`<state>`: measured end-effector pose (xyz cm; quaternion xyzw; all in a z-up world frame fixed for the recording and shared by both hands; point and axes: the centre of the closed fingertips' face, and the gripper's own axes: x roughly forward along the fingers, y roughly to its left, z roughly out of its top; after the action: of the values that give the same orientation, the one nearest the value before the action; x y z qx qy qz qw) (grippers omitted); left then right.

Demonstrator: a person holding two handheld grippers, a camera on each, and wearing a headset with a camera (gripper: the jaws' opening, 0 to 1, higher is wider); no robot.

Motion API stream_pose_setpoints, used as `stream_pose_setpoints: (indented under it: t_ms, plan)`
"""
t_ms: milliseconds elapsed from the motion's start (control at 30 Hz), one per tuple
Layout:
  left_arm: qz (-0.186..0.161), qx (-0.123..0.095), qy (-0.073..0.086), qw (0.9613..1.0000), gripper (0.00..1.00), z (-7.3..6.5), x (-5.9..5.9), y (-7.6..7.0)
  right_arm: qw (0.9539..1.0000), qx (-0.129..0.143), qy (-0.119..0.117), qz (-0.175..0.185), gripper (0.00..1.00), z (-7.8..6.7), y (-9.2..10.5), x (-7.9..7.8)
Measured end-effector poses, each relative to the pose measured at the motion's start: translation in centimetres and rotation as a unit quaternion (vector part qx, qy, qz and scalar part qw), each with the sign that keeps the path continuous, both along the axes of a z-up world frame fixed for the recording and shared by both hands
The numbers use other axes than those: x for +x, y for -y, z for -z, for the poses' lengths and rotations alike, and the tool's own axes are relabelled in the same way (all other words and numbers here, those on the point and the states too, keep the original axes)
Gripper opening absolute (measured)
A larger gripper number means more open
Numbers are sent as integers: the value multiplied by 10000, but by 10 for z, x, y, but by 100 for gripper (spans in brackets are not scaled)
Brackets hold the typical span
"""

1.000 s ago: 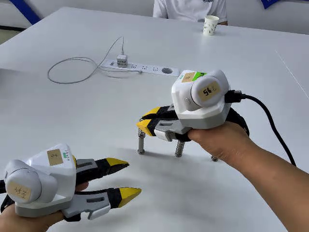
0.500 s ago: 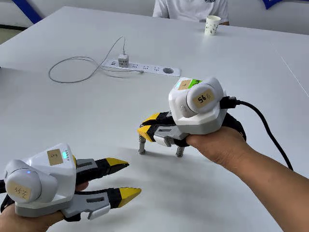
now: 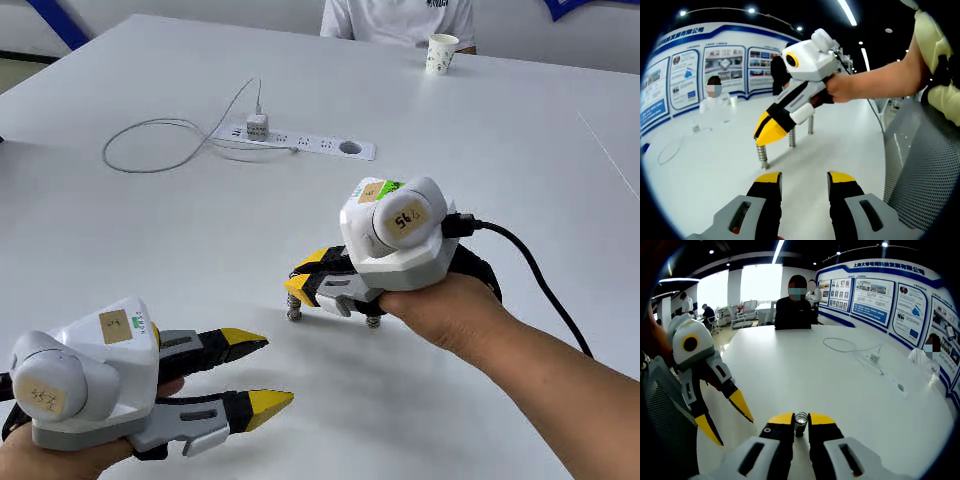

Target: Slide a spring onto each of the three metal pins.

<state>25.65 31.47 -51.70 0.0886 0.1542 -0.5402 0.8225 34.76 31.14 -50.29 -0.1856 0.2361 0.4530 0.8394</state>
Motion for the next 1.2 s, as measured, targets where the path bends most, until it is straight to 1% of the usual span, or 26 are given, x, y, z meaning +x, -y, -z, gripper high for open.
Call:
stream_pose_setpoints:
  t_ms: [500, 667, 1033, 1200]
  plan:
    - [-27, -12, -15, 10000, 37, 1, 0, -1, 9997, -163, -162, 4, 12, 17, 1, -2]
    - [-39, -8, -23, 10000, 37, 2, 0, -2, 9997, -146, -177, 15, 12, 18, 1, -2]
    - [-65, -29, -24, 10000, 38, 1, 3, -1, 9997, -165, -162, 43, 18, 18, 5, -5]
    - [-60, -30, -31, 10000, 39, 1, 2, 0, 9998, -90, -135, 120, 22, 14, 10, -8]
